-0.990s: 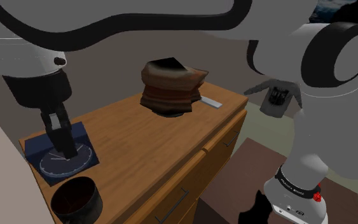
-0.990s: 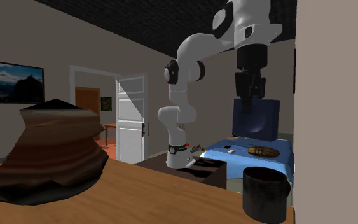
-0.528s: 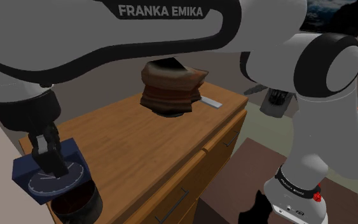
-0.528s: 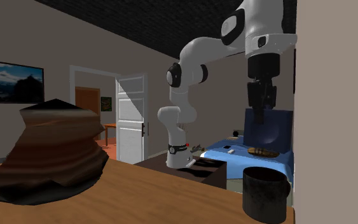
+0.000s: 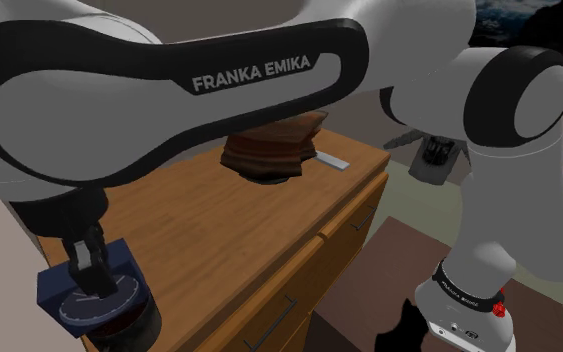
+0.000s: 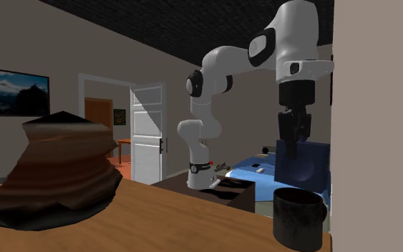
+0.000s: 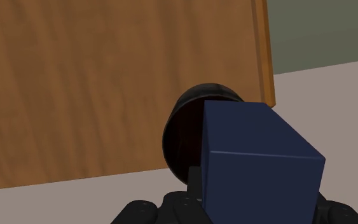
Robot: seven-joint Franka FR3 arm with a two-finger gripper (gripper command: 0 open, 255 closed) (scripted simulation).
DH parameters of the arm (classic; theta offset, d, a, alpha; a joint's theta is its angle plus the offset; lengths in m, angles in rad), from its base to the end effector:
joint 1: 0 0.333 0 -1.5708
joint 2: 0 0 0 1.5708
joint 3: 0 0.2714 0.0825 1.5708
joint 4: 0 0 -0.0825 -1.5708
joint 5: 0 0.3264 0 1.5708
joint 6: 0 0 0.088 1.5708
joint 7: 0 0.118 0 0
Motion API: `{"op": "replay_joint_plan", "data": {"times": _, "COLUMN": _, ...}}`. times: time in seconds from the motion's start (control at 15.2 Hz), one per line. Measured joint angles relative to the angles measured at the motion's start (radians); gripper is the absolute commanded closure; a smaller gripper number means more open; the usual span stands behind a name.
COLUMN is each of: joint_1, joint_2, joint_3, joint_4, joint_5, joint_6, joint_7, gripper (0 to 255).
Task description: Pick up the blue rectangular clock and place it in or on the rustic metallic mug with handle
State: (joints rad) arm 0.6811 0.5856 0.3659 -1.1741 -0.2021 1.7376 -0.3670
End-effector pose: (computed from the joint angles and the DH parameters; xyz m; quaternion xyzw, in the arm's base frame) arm 0.3835 0.5111 0.4293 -0.7684 -0.6399 -0.0058 0.0017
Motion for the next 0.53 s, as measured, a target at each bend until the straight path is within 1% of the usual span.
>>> {"op": "replay_joint_plan", "data": {"times": 0.26, "joint_1": -0.007, "joint_2": -0.003, "joint_3": -0.001, "joint_4": -0.051, "joint_5": -0.001, "joint_6": 0.05, "joint_7": 0.002, "gripper": 255}}
{"op": "replay_joint_plan", "data": {"times": 0.53, "joint_1": -0.008, "joint_2": -0.005, "joint_3": -0.001, "joint_4": -0.054, "joint_5": -0.001, "joint_6": 0.055, "joint_7": 0.002, "gripper": 255}}
